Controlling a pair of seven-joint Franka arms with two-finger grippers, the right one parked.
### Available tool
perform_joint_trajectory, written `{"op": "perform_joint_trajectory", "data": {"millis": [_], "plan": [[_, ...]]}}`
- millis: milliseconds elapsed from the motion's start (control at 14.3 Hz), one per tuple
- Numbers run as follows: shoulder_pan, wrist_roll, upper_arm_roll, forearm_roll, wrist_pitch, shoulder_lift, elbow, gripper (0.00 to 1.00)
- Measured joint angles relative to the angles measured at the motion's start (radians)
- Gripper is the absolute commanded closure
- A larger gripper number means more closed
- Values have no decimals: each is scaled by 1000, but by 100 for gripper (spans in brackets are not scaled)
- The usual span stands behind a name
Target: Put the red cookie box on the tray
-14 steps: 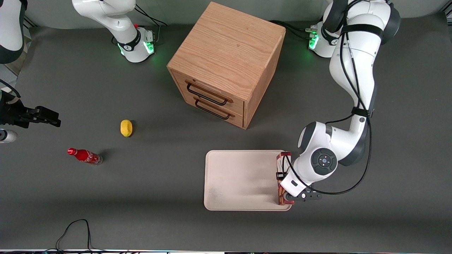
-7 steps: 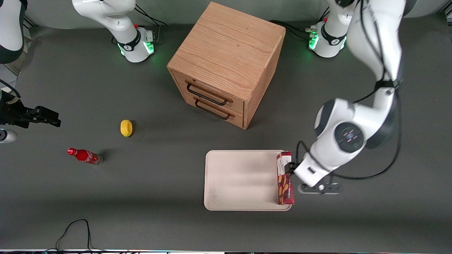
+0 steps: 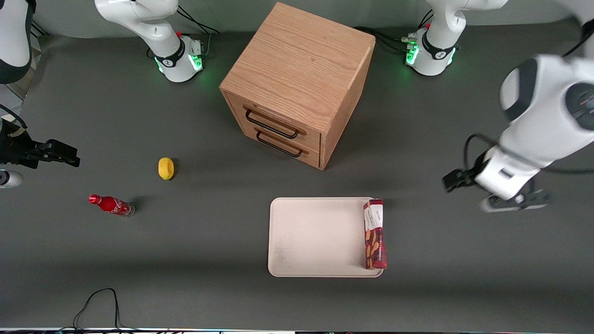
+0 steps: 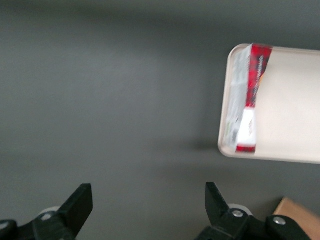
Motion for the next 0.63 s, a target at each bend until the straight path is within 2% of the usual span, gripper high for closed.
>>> {"op": "perform_joint_trajectory", "data": {"millis": [280, 630], "plan": [[48, 119, 9, 0, -175, -157, -24, 0], [69, 199, 27, -2, -219, -224, -40, 0]]}}
